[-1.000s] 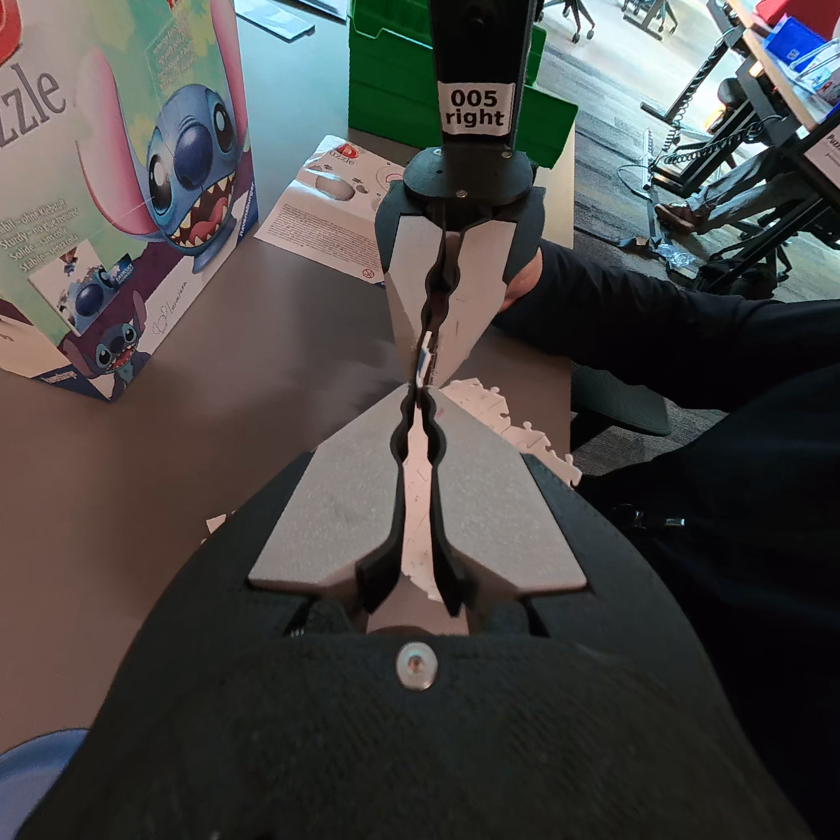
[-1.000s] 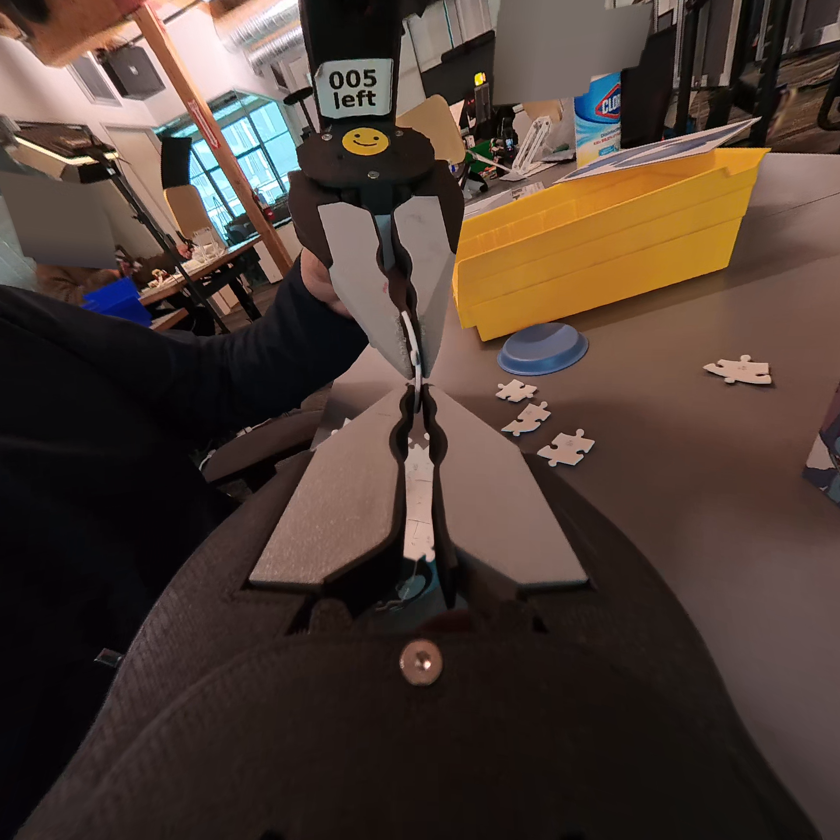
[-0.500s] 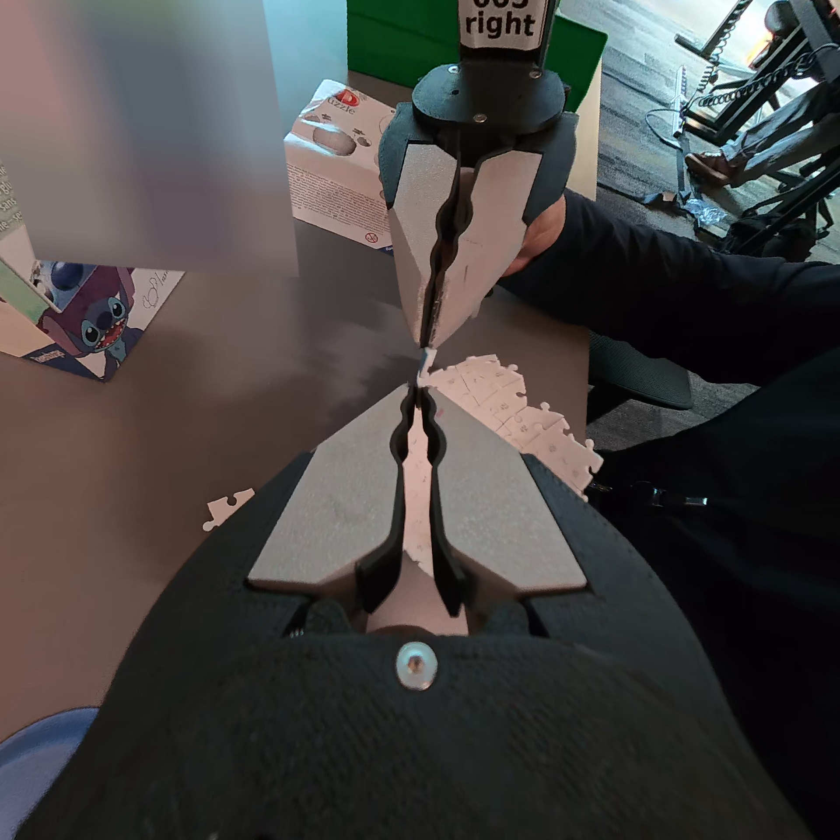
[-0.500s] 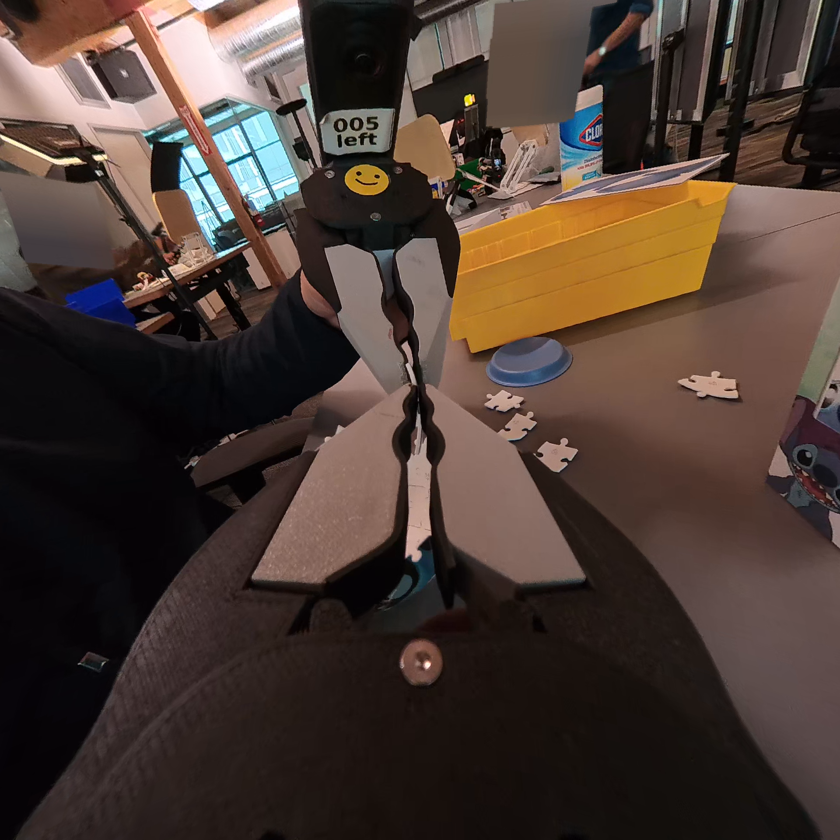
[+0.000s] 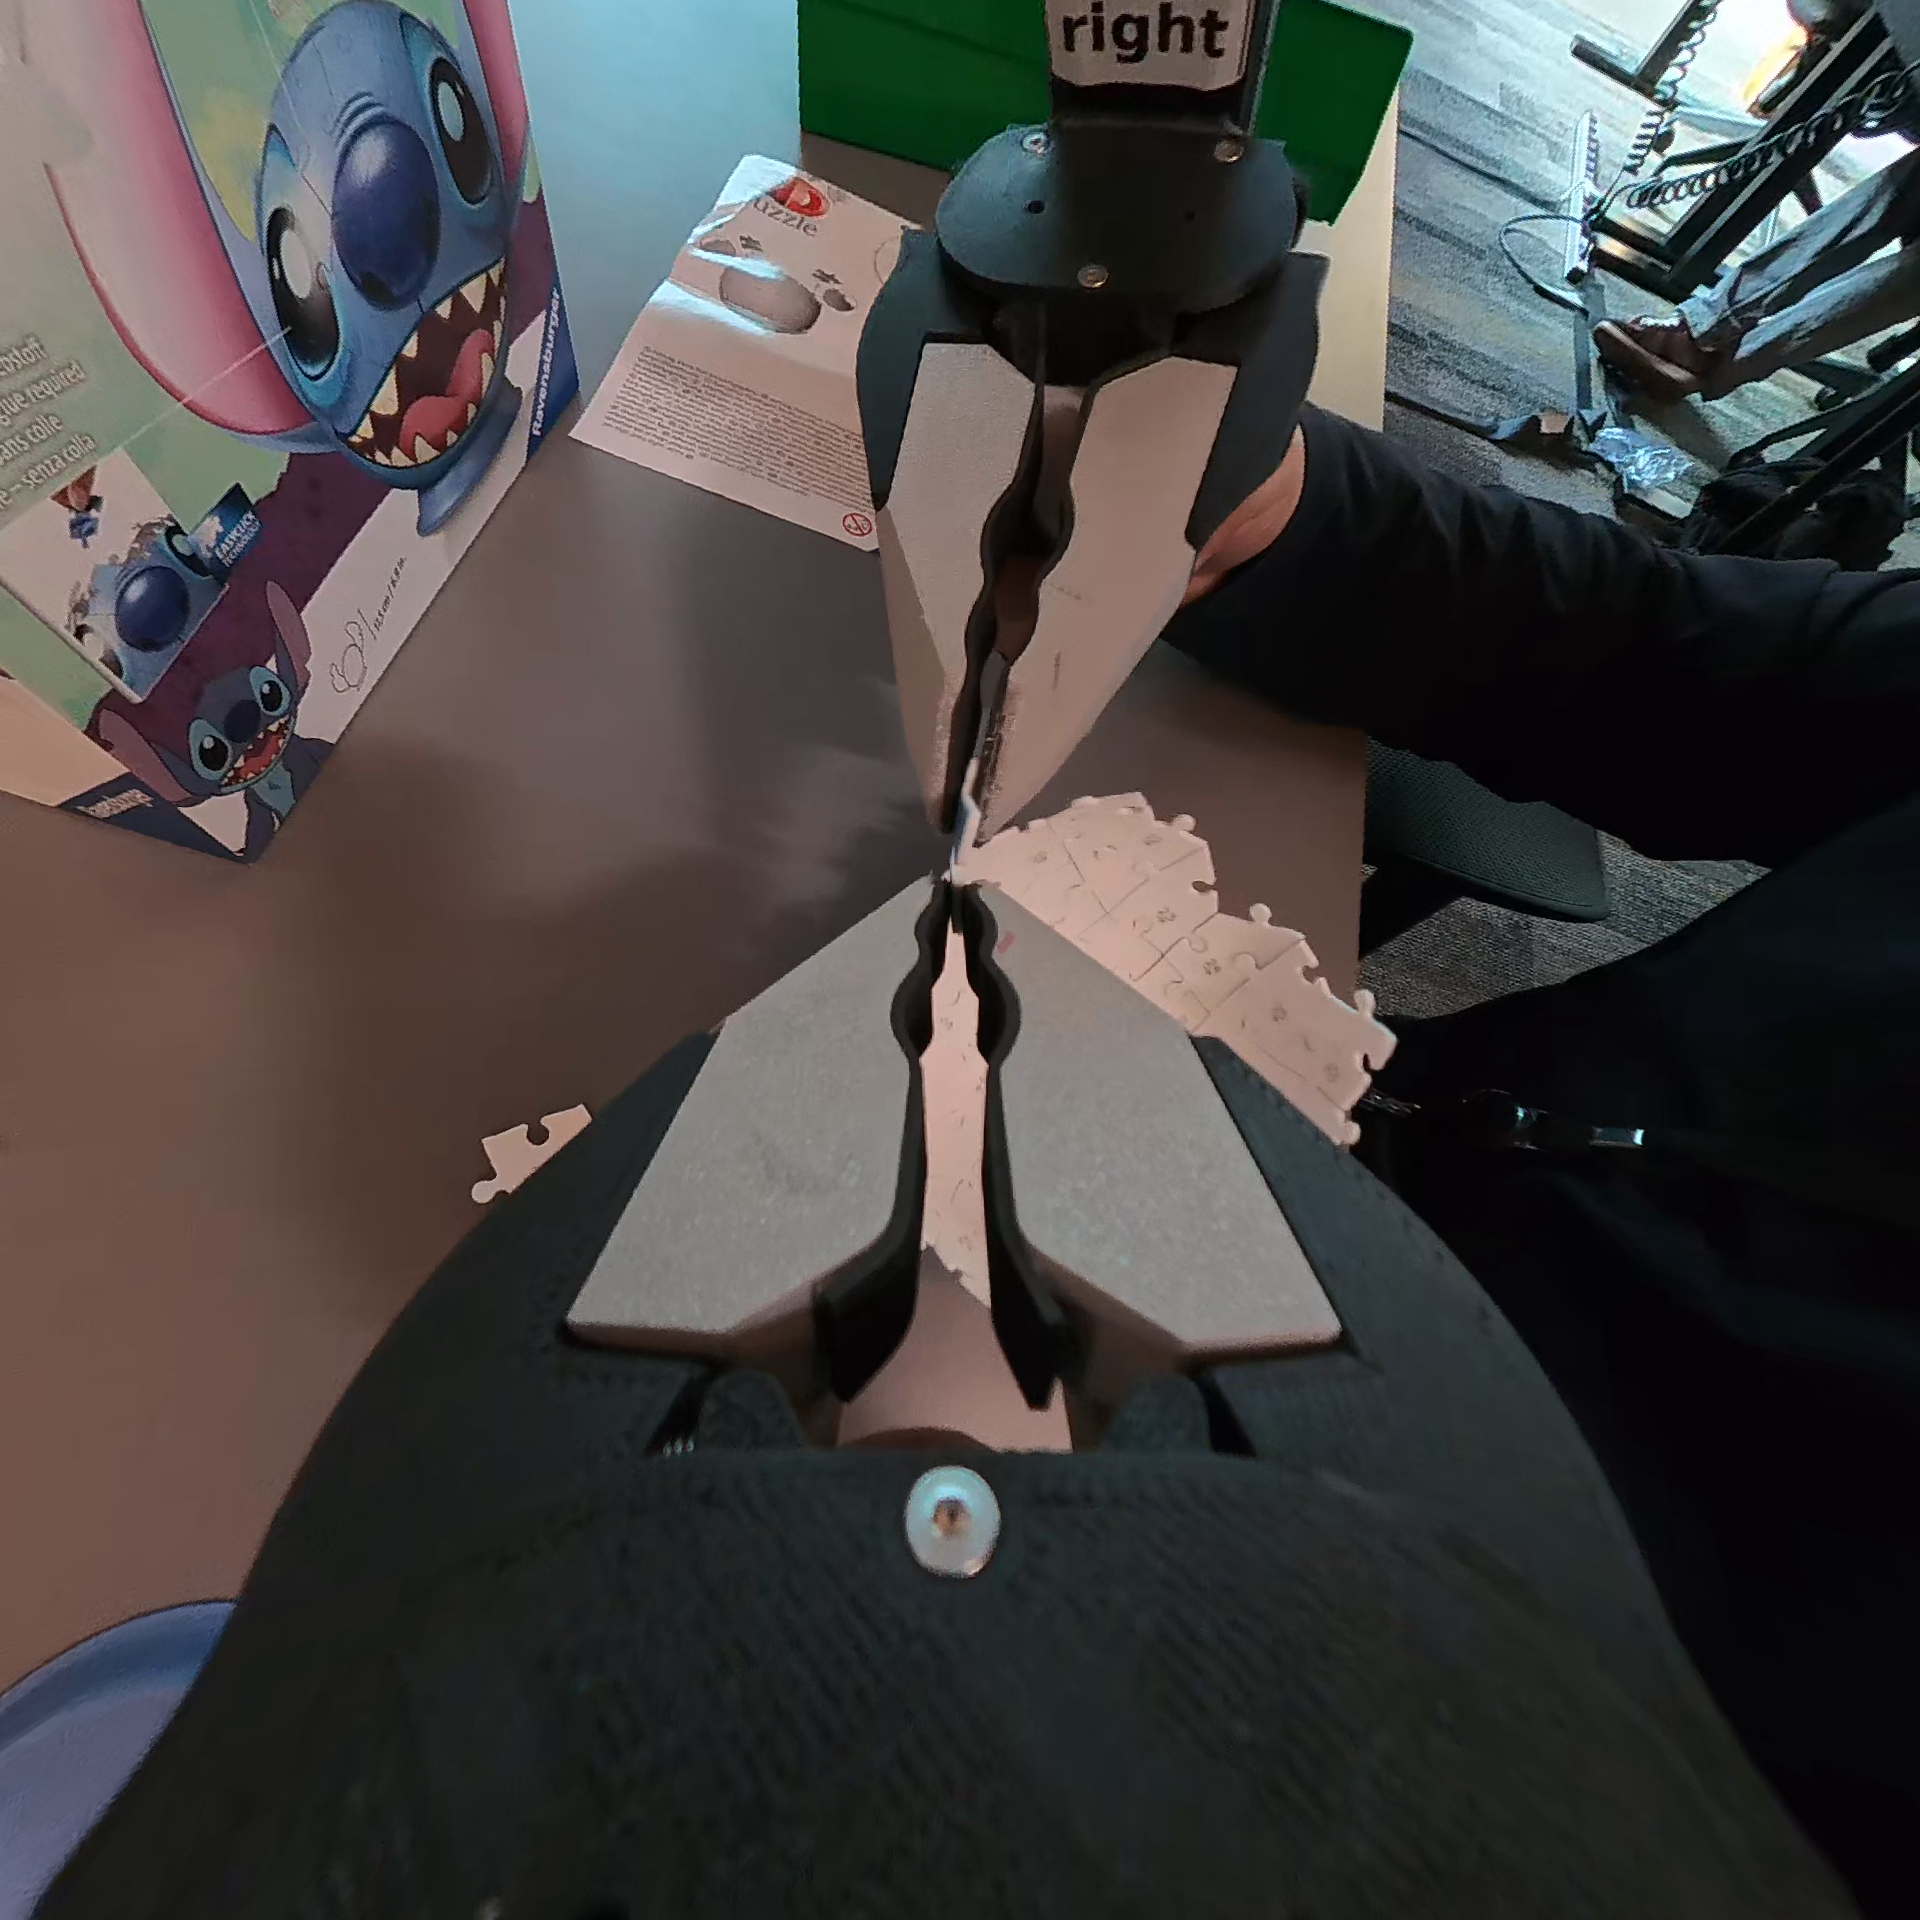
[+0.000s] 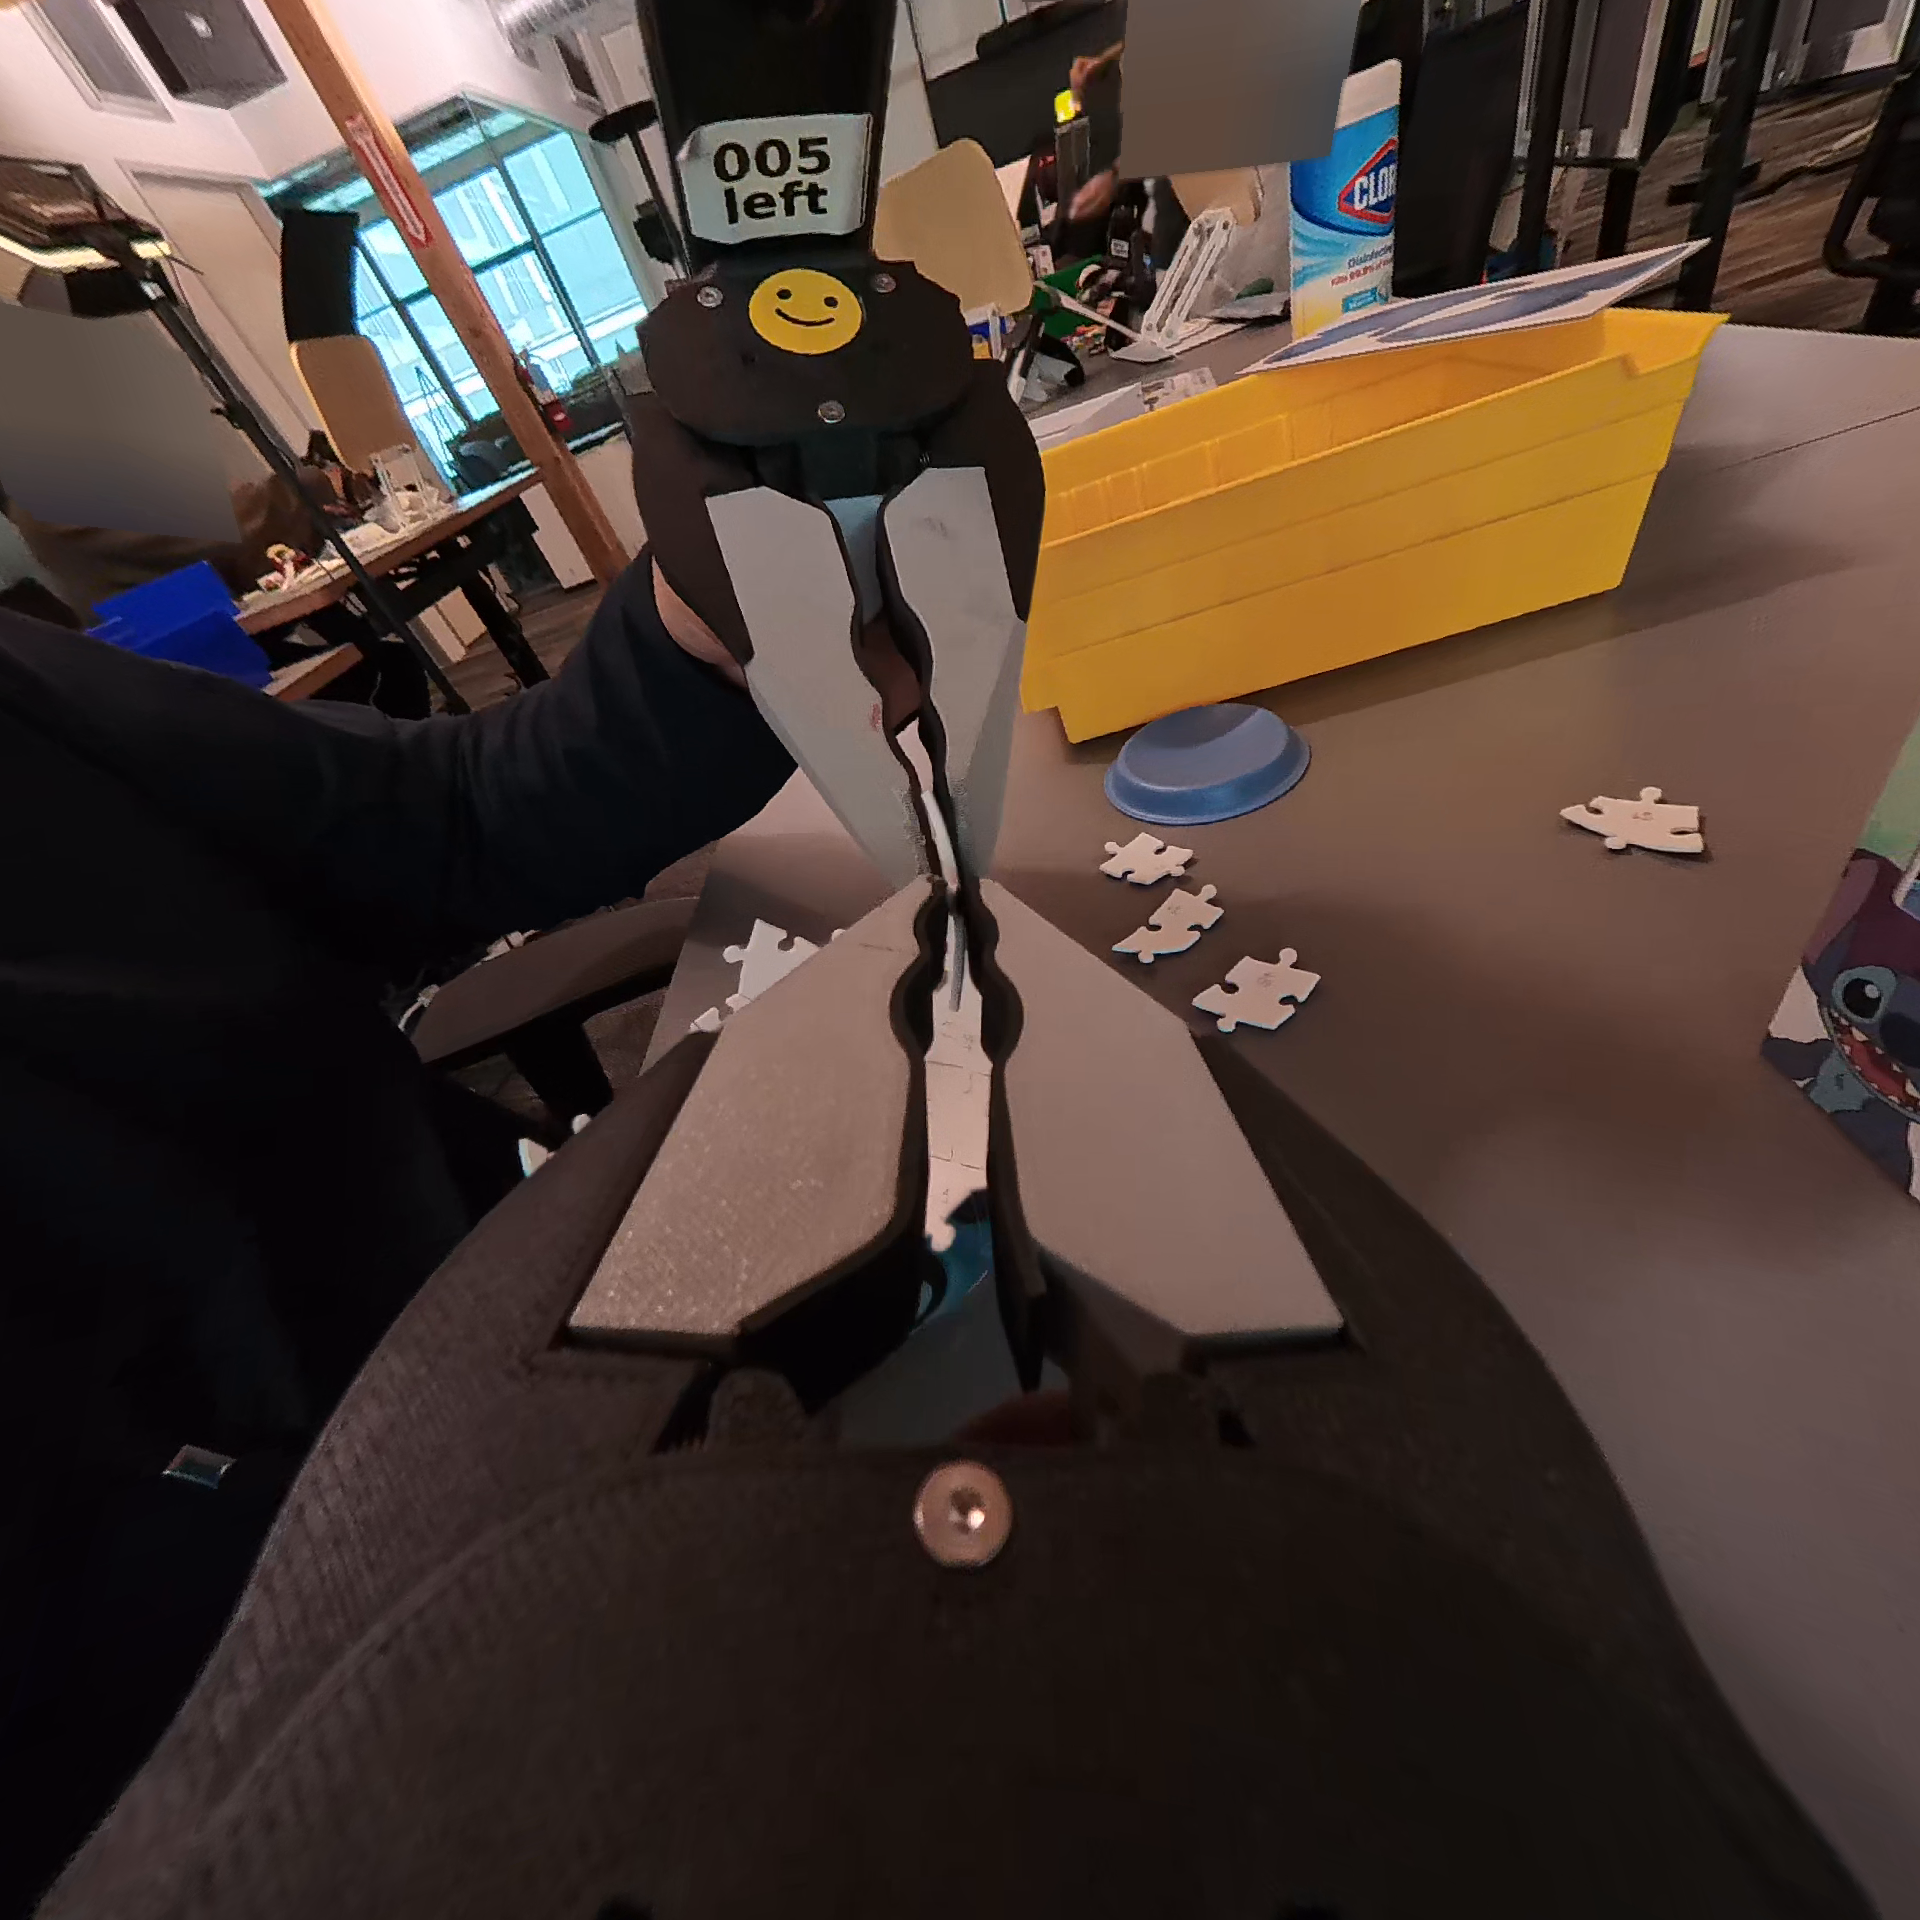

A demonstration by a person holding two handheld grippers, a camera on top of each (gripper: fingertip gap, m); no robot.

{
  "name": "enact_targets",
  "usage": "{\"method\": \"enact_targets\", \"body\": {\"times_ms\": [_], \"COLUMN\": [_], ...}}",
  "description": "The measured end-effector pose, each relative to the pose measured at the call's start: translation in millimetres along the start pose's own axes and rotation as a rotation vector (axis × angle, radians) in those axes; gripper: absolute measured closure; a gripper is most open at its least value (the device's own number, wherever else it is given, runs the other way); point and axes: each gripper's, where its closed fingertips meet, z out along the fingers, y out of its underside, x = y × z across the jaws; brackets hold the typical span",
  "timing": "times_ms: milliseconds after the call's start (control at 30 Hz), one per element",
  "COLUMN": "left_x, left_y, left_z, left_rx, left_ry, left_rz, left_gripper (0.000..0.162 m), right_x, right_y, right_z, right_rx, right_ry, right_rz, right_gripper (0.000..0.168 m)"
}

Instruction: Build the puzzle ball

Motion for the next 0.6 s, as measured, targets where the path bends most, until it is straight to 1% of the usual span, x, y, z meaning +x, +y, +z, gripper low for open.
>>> {"method": "enact_targets", "body": {"times_ms": [367, 500, 600], "left_x": [-0.1, -0.7, -2.0], "left_y": [3.3, 6.1, 4.1], "left_z": [0.8, 1.7, -0.3], "left_rx": [-0.018, -0.041, -0.026], "left_ry": [0.006, 0.002, -0.004], "left_rz": [-0.006, -0.005, -0.01], "left_gripper": [0.162, 0.162, 0.162], "right_x": [0.2, -0.6, 1.4], "right_y": [-3.6, -0.9, -0.4], "right_z": [-3.4, -1.7, -2.9], "right_rx": [0.025, 0.006, 0.001], "right_ry": [-0.016, -0.01, 0.003], "right_rz": [0.026, 0.007, 0.006], "right_gripper": [0.167, 0.168, 0.168]}}
